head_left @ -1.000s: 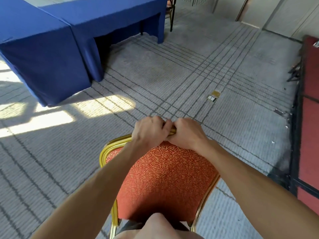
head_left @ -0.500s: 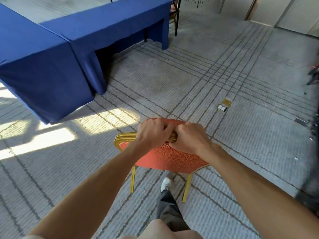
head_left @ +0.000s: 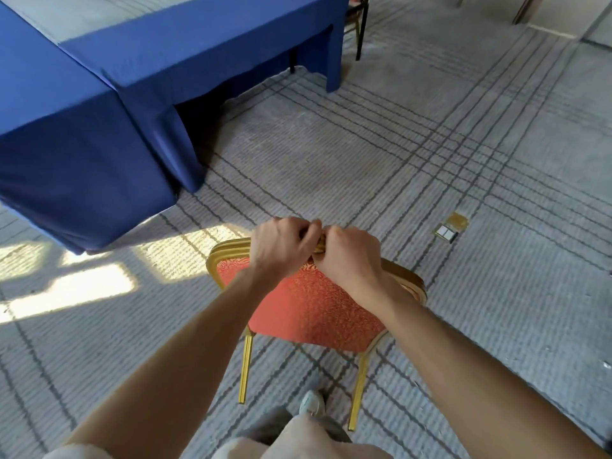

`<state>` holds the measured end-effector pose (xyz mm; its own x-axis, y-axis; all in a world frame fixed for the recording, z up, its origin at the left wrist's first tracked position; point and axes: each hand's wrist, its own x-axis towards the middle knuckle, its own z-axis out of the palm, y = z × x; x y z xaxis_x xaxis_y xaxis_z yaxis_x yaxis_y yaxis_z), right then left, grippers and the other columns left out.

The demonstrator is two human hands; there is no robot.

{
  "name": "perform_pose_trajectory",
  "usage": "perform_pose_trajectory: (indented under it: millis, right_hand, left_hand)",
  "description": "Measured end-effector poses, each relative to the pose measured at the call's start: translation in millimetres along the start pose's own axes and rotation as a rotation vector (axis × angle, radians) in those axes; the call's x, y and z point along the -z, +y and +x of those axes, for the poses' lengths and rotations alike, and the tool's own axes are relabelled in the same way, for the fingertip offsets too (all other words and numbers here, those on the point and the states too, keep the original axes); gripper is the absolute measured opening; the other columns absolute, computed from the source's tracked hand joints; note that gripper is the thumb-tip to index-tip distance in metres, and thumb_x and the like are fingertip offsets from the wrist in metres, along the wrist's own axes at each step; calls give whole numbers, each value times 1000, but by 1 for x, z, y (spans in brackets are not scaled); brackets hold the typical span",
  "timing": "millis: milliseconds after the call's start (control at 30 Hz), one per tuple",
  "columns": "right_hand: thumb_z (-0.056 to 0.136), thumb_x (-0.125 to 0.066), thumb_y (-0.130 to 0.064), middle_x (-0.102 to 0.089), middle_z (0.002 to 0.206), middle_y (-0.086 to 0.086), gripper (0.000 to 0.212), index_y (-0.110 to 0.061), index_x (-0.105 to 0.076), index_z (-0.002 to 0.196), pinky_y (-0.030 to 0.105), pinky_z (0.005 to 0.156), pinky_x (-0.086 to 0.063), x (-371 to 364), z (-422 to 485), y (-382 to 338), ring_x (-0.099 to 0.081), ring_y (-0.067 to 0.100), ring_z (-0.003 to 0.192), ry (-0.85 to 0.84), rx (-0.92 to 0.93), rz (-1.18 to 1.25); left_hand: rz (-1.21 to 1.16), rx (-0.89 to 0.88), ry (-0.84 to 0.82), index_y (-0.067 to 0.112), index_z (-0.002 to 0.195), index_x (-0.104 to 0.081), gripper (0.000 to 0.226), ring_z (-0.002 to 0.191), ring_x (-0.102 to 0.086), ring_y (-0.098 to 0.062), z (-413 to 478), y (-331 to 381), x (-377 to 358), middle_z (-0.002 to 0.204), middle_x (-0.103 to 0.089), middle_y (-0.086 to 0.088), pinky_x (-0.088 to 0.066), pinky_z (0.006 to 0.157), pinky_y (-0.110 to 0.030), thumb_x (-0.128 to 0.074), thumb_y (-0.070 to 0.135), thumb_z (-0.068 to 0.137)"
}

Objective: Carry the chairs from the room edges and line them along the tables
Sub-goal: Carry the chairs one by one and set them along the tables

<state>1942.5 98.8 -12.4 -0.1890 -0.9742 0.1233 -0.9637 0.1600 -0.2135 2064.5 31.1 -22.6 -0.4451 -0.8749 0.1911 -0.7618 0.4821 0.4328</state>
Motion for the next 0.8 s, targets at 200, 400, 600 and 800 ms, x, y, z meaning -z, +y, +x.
perform_pose_trajectory:
  millis: [200,400,600,800]
  right_hand:
    - [87,-57,-41,-62,55,3,27,-18,-66,75,27,45,-37,0,79,39,-61,27,49,112,-14,52]
    - [89,-56,-43,-65,60,6,31,-17,-69,78,29,49,-36,-4,178,86,-63,30,56,109,-37,58]
    - [81,-64,-38,-70,71,12,26,-14,-72,85,32,56,-41,-10,301,137,-66,37,71,-17,-96,30]
    - [81,-69,-44,-71,76,11,32,-12,-69,80,31,59,-41,1,384,171,-67,34,75,-98,-121,-11]
  left_hand:
    - [23,-4,8,17,49,-39,54,46,-48,-20,90,6,-15,47,-46,1,-26,50,-30,-33,49,92]
    - [96,12,97,14,53,-48,56,56,-58,-29,192,15,-44,58,-60,-8,-27,54,-31,-38,47,97]
    - [60,-56,11,11,58,-54,58,55,-53,-26,325,11,-79,58,-56,-4,-31,54,-32,-33,48,98]
    - [5,-127,-69,9,60,-54,56,55,-54,-25,418,15,-95,57,-51,-1,-31,53,-31,-35,46,98]
